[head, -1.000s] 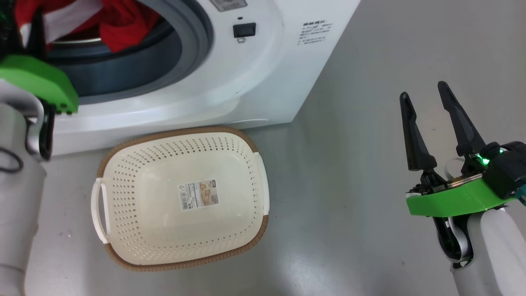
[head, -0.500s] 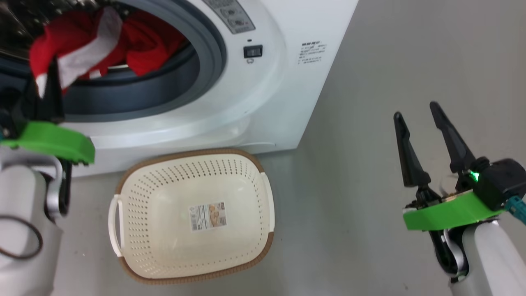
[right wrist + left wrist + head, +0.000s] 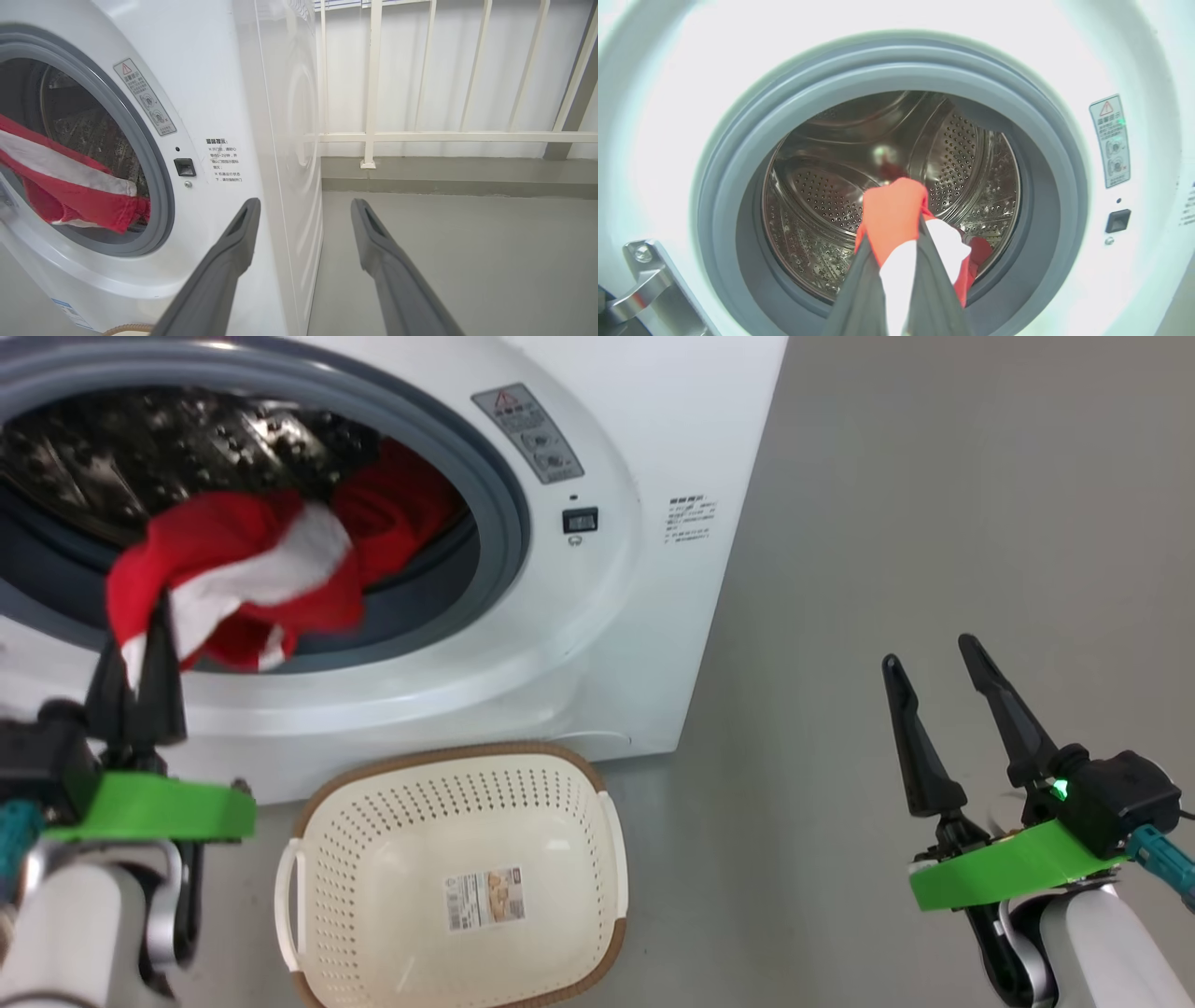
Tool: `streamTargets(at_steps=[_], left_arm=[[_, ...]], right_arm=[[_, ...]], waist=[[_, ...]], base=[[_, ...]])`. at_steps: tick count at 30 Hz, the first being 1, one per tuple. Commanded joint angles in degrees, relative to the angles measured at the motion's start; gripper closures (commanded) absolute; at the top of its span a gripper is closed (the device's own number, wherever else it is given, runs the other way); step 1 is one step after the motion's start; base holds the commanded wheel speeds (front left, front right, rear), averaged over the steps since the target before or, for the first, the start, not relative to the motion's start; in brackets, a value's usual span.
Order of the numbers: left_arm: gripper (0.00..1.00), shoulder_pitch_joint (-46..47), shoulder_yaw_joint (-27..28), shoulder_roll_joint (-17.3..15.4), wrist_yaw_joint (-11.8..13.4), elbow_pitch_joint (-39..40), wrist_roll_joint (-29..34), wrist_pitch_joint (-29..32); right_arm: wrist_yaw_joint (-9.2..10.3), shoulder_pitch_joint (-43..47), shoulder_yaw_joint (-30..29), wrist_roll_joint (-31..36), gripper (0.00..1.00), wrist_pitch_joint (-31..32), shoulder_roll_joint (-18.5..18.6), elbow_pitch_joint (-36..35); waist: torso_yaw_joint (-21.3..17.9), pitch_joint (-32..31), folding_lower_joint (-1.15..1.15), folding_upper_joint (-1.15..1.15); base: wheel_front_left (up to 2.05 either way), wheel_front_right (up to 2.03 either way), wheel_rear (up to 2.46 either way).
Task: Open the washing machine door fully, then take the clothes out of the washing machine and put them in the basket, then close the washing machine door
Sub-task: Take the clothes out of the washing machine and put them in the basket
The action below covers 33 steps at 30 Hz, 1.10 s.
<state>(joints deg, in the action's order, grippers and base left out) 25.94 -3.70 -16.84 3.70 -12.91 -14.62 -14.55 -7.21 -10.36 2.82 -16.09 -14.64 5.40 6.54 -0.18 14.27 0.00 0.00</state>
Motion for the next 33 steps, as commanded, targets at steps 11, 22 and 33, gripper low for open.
streamTargets(at_steps=[11, 22, 33], left_arm=[[1.00, -11.35, 2.45, -0.55, 3.73, 17.93, 0.93, 0.98], [1.00, -18.51, 0.78, 1.48, 5.54, 26.02, 0.85, 1.96], [1.00, -18.42, -1.91, 6.09, 2.69, 16.44, -5.94, 2.36]], right_arm=[[-0.28, 1.29, 1.05, -0.92, 0.00, -0.36, -0.56, -1.41], [-0.28, 1.51, 0.46, -0.43, 0.00, -0.36, -0.65, -1.65], [-0.28, 0.49, 0.33, 0.67, 0.00, -0.36, -0.39, -1.81]], waist=[[-0.95, -3.43, 0.00, 0.00], [-0.90, -3.13, 0.00, 0.00], [0.09, -0.30, 0.00, 0.00]], base=[[0.00, 0.00, 0.00], [0.00, 0.00, 0.00], [0.00, 0.00, 0.00]])
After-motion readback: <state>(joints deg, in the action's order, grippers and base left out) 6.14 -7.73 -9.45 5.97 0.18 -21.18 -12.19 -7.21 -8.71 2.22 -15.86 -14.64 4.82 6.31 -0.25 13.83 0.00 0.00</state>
